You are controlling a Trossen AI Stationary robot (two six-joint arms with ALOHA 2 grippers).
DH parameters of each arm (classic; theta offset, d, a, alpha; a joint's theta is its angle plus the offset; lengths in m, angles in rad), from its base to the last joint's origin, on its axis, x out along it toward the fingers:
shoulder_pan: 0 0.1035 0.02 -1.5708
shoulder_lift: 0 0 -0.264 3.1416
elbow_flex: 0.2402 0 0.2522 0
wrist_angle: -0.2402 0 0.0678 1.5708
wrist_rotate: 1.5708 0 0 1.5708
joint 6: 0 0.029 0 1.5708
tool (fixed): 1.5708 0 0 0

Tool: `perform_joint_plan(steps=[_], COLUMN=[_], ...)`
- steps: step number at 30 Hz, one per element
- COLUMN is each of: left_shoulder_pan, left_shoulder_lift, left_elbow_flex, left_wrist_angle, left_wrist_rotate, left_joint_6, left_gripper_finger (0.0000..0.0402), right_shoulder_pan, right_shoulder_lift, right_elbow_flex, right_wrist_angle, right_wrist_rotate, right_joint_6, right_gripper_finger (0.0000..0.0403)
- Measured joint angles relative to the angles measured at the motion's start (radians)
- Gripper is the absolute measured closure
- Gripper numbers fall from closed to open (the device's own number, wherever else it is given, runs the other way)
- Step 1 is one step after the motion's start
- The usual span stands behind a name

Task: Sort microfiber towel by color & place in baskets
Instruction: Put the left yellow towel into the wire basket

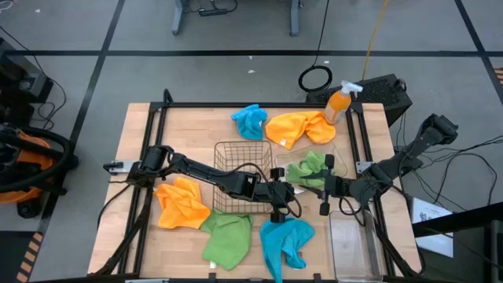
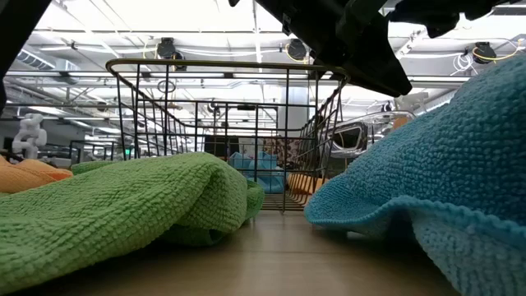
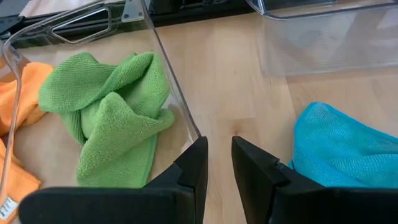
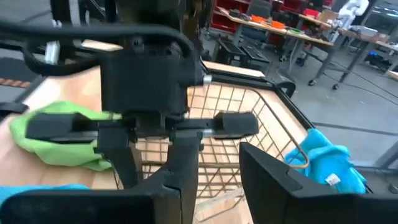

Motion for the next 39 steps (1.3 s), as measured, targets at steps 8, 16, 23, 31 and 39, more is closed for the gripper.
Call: perform_joint_plan(steps=[8, 16, 23, 31, 39], left_shoulder_pan=[0.002, -0.008, -0.043, -0.137, -0.28], left_shoulder_lift=[0.009, 0.008, -0.02, -0.146, -0.254], left_elbow_flex=[0.0, 0.0, 0.0, 0.0, 0.001], left_wrist_angle=[0.001, -0.023, -0.057, -0.246, -0.554], left_wrist_rotate=[0.0, -0.003, -0.004, -0.017, -0.227], left_joint_6=[0.0, 0.001, 0.004, -0.049, -0.241], left_gripper_finger=[0.0323, 0.0323, 0.0323, 0.0323, 0.0323], right_shoulder_pan=[0.003, 0.003, 0.003, 0.025, 0.029], right_shoulder_lift=[-0.03, -0.036, -0.068, -0.061, -0.097], right_elbow_flex=[0.0, 0.0, 0.0, -0.019, -0.158], right_wrist_angle=[-0.016, -0.073, -0.141, -0.106, 0.063], right_wrist_rotate=[-0.144, -0.134, -0.11, -0.11, -0.114], right_joint_6=[-0.022, -0.023, 0.03, 0.051, 0.01], right_gripper_finger=[0.0296, 0.0296, 0.0296, 0.0296, 0.0296])
